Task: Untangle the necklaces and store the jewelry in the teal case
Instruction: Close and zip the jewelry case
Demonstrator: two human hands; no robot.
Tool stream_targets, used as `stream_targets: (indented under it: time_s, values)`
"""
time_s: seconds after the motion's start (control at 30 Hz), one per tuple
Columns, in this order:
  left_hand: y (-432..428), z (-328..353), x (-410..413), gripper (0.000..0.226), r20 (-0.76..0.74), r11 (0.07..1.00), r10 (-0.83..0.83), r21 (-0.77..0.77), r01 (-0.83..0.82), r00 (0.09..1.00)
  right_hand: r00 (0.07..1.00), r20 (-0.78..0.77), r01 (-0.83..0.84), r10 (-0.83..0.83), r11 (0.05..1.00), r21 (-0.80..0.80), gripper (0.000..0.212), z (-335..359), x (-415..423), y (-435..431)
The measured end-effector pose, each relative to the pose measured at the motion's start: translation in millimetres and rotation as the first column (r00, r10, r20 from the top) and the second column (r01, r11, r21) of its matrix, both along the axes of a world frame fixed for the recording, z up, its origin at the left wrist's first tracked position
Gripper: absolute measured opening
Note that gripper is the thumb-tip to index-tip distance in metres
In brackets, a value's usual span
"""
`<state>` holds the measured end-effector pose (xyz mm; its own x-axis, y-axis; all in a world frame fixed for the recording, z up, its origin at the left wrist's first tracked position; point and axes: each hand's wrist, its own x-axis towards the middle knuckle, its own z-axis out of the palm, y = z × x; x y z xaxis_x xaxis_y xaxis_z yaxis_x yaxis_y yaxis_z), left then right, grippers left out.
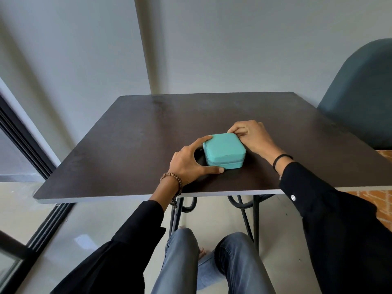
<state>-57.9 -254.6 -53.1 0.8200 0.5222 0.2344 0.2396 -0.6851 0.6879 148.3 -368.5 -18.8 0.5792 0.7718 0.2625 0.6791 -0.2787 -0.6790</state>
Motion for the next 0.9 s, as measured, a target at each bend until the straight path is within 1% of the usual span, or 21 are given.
stream_targets:
  time_s: [0.07,0.13,0.2,0.27,0.3,0.4,0.6,0.77,0.9]
  values:
    - [-1,0,0,0.099,-0.021,1.0,-0.002,0.005,0.002,1.0,0.999,-0.044,0.002,-0.001,0.999,0.034,0.041,-6,-4,-3]
    - [-3,1,0,0.106,-0.046,1.0,0.005,0.003,-0.005,0.999,0.994,-0.102,0.035,-0.027,0.997,0.076,0.039,-14,-8,-7]
    - [-5,1,-1,0.112,-0.065,0.999,0.032,-0.032,-0.035,0.997,0.983,-0.156,0.113,-0.095,0.987,0.114,0.03,-22,-11,-11]
    - [-7,2,-2,0.112,-0.069,0.998,0.039,-0.051,-0.043,0.997,0.967,-0.181,0.201,-0.176,0.972,0.126,0.018,-29,-14,-17]
    - [-7,3,-4,0.111,-0.063,0.998,0.039,-0.056,-0.042,0.997,0.959,-0.193,0.235,-0.208,0.964,0.129,0.016,-31,-17,-20]
    - [-7,4,-9,0.098,-0.032,0.994,0.049,-0.093,-0.052,0.998,0.942,-0.227,0.281,-0.248,0.951,0.128,0.02,-30,-27,-29]
    - [-15,0,-16,0.069,-0.002,0.985,0.048,-0.168,-0.047,0.999,0.931,-0.283,0.268,-0.231,0.959,0.098,0.022,-36,-39,-35]
    - [-14,7,-23,0.056,0.029,0.984,0.041,-0.174,-0.036,0.999,0.919,-0.343,0.238,-0.195,0.967,0.087,0.021,-35,-46,-27]
    - [-5,6,-26,0.051,0.015,0.983,0.09,-0.163,-0.087,0.996,0.906,-0.395,0.212,-0.151,0.97,0.115,0.016,-35,-52,-15]
